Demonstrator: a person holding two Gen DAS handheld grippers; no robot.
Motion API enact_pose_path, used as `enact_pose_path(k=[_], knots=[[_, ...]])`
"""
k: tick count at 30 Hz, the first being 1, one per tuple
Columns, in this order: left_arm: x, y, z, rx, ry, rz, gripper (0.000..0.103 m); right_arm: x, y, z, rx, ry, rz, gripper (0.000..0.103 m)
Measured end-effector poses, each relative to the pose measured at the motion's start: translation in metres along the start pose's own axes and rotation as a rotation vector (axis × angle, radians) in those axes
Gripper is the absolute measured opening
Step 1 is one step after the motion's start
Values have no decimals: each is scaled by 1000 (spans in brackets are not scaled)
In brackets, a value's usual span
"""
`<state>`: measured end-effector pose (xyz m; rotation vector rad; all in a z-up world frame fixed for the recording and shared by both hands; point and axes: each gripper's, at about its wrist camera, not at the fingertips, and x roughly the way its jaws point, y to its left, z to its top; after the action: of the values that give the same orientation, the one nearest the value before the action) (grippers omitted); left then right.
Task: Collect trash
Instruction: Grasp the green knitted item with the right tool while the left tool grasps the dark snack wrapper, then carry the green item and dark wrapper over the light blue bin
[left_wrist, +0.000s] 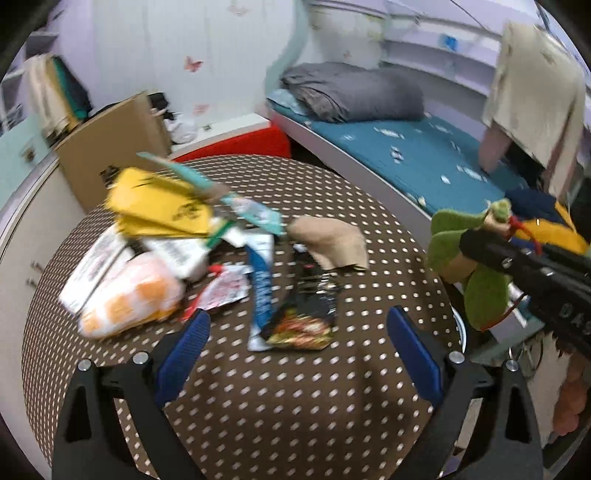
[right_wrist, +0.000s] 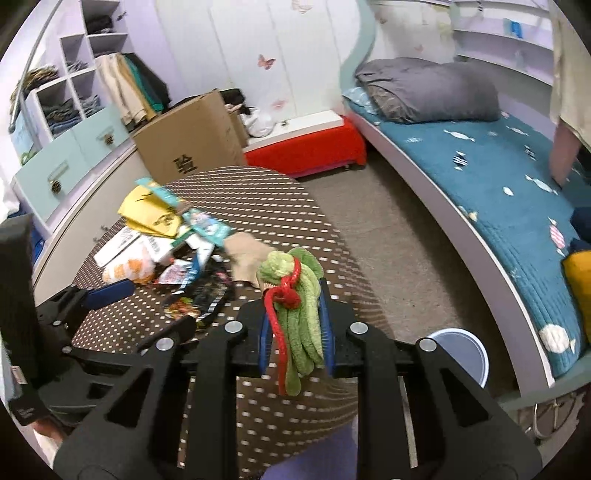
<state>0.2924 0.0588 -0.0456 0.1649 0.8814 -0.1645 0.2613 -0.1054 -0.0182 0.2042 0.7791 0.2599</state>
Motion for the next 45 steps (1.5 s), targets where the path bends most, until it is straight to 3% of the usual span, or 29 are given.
enact_pose_path(k=[3, 5, 7, 11, 29, 45], knots=[[15, -11, 4, 44, 26, -2, 88, -1, -12, -2, 23, 4, -13, 22], [23, -16, 4, 66, 56, 25, 58, -1, -18, -4, 31, 7, -19, 22], [30, -16, 2, 70, 79, 62, 43, -1, -23, -6, 44, 10, -23, 22], [17, -15, 3, 52, 43, 54, 25, -3, -30, -11, 56, 13, -21, 22], [-12, -52, -3, 86, -19, 7, 21, -28, -49, -21, 93, -11, -50, 22], [-21, -123, 3, 195, -60, -104, 21, -52, -86, -29, 151, -37, -113, 22]])
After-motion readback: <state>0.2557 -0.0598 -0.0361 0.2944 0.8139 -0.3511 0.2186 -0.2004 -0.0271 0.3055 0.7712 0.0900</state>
